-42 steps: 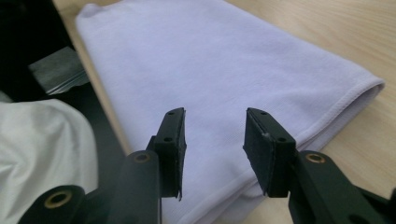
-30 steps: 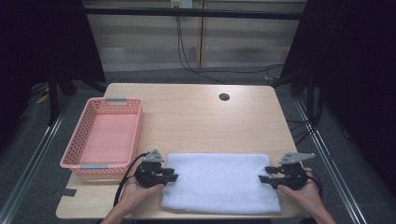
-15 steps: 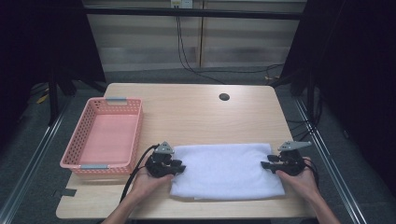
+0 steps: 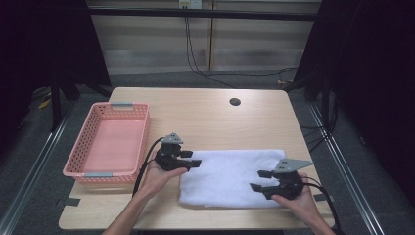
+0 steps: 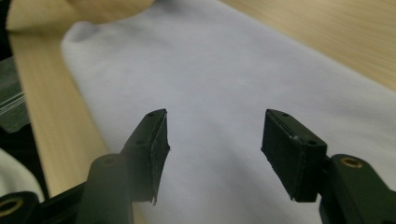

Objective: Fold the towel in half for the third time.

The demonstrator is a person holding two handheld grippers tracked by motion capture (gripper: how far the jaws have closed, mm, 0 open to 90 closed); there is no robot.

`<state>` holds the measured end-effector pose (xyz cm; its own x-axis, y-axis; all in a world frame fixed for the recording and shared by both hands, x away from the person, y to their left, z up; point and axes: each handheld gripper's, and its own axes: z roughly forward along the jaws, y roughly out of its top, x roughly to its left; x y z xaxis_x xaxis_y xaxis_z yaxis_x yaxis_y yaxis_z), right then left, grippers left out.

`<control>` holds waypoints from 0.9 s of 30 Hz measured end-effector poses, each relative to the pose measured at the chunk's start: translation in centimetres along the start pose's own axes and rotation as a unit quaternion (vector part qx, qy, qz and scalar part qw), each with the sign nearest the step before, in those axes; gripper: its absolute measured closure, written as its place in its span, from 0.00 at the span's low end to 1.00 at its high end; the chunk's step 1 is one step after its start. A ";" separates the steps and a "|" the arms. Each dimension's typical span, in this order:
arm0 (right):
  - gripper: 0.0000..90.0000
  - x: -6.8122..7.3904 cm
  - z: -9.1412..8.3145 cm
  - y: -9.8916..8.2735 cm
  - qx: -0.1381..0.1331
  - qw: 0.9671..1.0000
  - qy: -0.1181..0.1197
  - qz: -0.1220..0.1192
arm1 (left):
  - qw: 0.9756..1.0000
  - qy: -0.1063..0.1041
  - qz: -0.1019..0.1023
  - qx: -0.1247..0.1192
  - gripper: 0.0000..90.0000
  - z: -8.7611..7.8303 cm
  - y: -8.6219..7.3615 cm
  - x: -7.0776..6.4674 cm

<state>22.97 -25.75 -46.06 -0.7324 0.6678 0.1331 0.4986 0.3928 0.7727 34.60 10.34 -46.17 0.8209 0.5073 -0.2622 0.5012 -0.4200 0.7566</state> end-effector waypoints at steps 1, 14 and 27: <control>0.45 0.9 0.8 0.4 0.005 1.000 0.017 -0.009 | 1.000 0.005 0.001 -0.002 0.47 -0.1 0.2 0.1; 0.33 8.1 11.6 5.8 0.058 0.987 0.139 -0.056 | 0.999 0.023 -0.028 -0.014 0.44 -0.5 0.0 1.9; 0.33 9.7 15.2 5.4 0.060 0.983 0.147 -0.098 | 0.999 0.031 -0.042 -0.016 0.44 -0.7 -0.5 2.4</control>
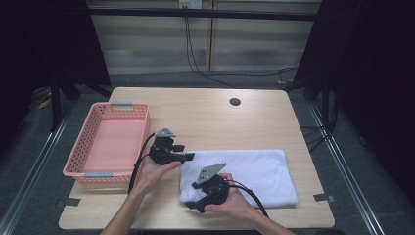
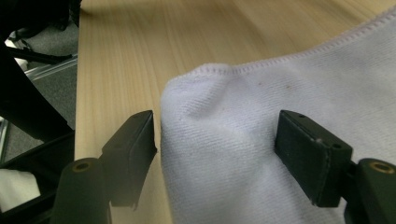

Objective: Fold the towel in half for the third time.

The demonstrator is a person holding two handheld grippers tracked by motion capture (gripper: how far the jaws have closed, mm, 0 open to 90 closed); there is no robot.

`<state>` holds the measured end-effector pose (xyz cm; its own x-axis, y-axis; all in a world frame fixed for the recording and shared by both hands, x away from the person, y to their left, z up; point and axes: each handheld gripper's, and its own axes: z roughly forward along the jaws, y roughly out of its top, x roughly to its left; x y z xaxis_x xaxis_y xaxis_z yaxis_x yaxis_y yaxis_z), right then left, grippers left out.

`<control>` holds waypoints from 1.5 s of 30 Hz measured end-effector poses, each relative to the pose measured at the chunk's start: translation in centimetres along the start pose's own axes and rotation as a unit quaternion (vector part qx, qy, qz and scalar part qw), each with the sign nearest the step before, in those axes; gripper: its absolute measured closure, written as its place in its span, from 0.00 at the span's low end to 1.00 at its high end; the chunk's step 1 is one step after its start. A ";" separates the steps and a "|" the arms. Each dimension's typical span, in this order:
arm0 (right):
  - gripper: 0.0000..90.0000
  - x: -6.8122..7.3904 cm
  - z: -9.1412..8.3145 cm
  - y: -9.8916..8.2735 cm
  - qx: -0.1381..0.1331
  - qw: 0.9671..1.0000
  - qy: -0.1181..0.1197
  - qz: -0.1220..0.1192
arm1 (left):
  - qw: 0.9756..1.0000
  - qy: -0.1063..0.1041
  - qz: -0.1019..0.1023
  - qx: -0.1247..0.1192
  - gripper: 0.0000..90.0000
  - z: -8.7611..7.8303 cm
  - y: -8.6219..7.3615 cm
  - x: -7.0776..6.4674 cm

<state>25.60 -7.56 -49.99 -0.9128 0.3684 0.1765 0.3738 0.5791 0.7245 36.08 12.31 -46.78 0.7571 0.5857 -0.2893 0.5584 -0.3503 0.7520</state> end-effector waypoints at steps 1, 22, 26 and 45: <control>0.35 0.1 0.1 -0.2 -0.004 1.000 -0.005 -0.006 | 1.000 0.002 0.000 -0.001 0.44 -0.1 0.0 0.1; 0.83 -0.4 -0.2 -0.3 -0.006 0.998 -0.067 -0.011 | 0.998 0.033 -0.032 0.032 0.40 2.2 -0.8 1.8; 0.84 -0.5 -0.3 -0.2 -0.005 0.998 -0.062 0.003 | 0.998 0.026 -0.035 0.044 0.39 2.7 -1.0 2.0; 0.86 -1.2 -0.7 -0.1 -0.014 0.999 -0.037 0.033 | 0.998 -0.005 -0.011 0.056 0.90 2.8 -1.2 1.6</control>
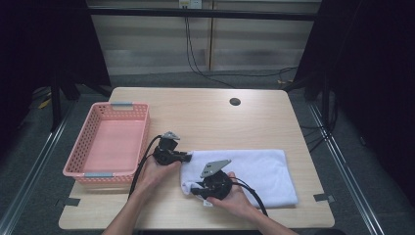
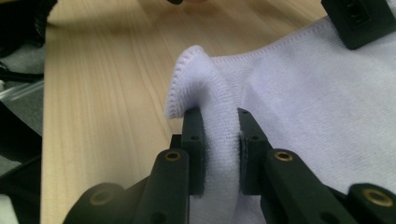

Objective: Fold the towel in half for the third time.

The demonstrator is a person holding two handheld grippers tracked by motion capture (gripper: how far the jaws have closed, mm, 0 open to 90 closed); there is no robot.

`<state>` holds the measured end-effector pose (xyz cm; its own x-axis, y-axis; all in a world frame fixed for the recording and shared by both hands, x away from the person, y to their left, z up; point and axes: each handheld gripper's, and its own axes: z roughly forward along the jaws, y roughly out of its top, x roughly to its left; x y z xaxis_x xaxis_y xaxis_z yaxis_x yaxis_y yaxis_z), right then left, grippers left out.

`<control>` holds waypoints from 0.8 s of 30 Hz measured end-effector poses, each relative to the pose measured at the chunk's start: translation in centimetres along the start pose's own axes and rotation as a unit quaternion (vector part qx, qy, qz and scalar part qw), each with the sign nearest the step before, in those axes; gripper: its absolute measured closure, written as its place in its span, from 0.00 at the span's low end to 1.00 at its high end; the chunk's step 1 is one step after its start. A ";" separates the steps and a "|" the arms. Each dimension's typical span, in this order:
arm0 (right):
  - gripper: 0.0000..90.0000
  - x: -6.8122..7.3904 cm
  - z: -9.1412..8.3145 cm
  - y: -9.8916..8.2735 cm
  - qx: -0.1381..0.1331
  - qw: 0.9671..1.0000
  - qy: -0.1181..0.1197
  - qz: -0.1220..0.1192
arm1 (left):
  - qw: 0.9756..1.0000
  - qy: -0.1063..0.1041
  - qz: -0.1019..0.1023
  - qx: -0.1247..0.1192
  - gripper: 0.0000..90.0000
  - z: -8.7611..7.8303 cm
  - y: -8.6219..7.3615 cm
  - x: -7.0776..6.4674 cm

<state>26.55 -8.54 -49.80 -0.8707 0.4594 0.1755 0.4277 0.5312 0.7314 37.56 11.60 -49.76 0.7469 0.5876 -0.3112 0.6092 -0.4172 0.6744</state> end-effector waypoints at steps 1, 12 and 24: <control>0.86 -0.1 -0.2 0.1 -0.001 1.000 0.003 0.002 | 1.000 -0.009 -0.006 -0.008 0.91 -0.2 0.0 0.1; 0.86 0.2 -3.9 1.6 -0.056 0.998 0.004 0.007 | 0.997 -0.039 -0.019 -0.063 0.91 -3.0 2.1 -0.9; 0.86 1.5 -6.1 6.0 -0.116 0.993 0.010 -0.018 | 0.995 -0.013 0.008 -0.095 0.92 -8.6 5.1 -1.5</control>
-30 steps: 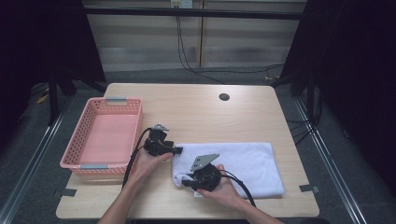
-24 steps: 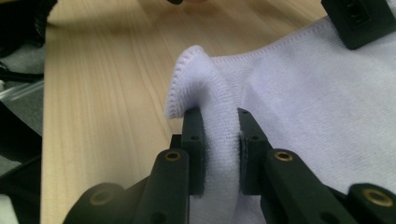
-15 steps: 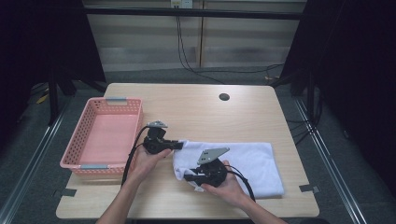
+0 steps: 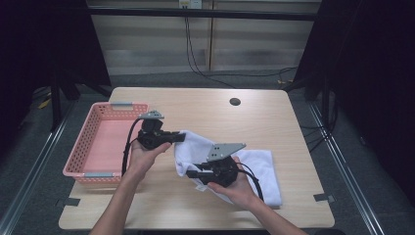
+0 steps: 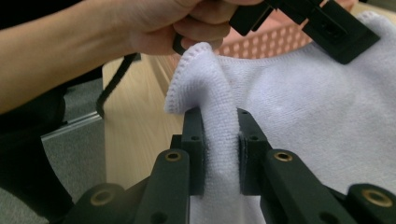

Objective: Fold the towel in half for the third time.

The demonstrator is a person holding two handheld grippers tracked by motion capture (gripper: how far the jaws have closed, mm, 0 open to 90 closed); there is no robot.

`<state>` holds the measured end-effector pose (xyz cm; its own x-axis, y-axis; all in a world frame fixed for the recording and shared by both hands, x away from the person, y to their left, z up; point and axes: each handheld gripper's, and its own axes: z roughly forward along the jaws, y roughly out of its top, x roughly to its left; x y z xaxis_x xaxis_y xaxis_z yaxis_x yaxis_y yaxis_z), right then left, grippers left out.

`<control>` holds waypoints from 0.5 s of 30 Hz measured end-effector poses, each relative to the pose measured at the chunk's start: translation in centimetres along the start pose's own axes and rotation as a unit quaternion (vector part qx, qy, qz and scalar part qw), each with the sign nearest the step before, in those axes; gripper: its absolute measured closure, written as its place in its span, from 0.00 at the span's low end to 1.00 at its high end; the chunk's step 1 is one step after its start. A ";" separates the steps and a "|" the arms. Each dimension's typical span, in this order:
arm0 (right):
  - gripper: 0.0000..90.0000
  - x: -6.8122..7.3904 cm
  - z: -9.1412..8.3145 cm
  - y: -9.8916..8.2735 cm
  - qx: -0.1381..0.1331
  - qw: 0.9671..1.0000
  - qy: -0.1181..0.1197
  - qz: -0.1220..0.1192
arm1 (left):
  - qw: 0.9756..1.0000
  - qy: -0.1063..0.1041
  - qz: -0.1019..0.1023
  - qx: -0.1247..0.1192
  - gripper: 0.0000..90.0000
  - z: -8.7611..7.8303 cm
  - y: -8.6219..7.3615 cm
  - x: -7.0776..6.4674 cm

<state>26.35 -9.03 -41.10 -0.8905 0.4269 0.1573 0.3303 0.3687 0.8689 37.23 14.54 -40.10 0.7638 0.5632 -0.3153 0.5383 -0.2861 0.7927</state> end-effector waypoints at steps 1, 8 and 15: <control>0.87 0.1 0.1 0.5 -0.005 1.000 0.001 -0.003 | 1.000 0.009 0.008 0.002 0.92 -0.4 0.3 -0.1; 0.87 1.7 1.0 3.9 -0.034 0.999 0.014 -0.032 | 0.999 0.029 0.029 0.003 0.92 -3.8 2.0 -0.3; 0.86 1.8 1.6 3.0 -0.044 0.999 0.010 -0.022 | 0.999 0.029 0.036 0.020 0.91 -2.2 1.6 -0.7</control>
<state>26.20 -5.83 -38.94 -0.9104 0.3940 0.1264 0.2623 0.3135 0.9126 36.76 15.36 -37.46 0.7805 0.5827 -0.2264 0.4964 -0.3577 0.7910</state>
